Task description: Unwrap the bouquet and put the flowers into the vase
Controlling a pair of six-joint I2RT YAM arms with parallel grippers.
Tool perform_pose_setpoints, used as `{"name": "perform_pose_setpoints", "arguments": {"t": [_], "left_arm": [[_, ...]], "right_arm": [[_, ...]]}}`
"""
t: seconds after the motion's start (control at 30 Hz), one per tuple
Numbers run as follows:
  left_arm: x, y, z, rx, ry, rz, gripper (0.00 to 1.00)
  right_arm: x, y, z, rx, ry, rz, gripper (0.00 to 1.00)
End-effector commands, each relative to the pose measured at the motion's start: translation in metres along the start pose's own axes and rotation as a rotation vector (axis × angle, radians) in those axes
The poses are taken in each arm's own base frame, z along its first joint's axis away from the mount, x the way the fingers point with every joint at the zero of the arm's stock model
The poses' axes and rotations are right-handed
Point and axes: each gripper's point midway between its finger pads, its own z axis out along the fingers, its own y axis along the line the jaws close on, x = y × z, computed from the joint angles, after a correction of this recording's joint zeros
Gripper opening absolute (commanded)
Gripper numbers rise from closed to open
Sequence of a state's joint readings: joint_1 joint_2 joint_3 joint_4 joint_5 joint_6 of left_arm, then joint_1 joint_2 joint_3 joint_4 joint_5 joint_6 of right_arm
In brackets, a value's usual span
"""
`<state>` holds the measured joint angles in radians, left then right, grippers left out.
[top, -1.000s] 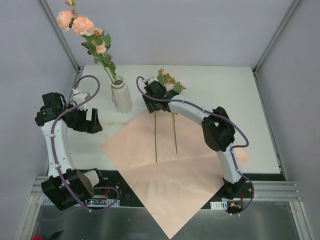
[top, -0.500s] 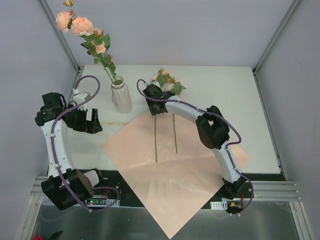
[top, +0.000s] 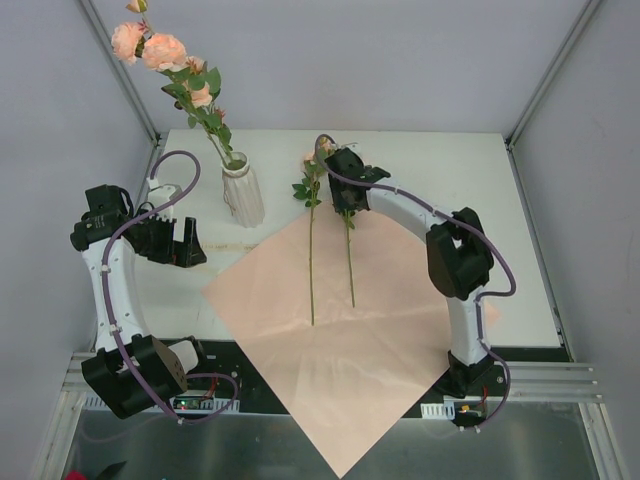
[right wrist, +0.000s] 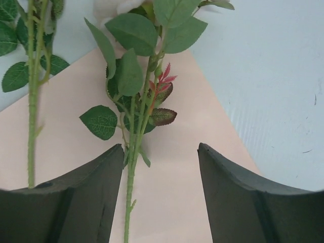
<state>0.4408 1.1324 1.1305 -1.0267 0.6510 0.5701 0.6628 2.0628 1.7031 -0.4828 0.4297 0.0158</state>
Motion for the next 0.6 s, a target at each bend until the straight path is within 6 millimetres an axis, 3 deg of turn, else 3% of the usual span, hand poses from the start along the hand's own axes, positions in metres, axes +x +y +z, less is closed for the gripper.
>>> {"name": "perform_pose_setpoints", "arguments": {"t": [0.0, 0.33, 0.57], "left_arm": [[0.003, -0.005, 0.000, 0.032, -0.006, 0.013, 0.99], [0.001, -0.004, -0.001, 0.024, -0.011, 0.020, 0.99], [0.002, -0.004, -0.002, 0.019, -0.011, 0.017, 0.99]], "right_arm": [[0.018, 0.009, 0.009, -0.020, 0.059, -0.025, 0.64], [0.036, 0.018, 0.031, -0.053, 0.127, -0.007, 0.63], [0.039, 0.020, 0.045, -0.059, 0.151, 0.038, 0.53]]}}
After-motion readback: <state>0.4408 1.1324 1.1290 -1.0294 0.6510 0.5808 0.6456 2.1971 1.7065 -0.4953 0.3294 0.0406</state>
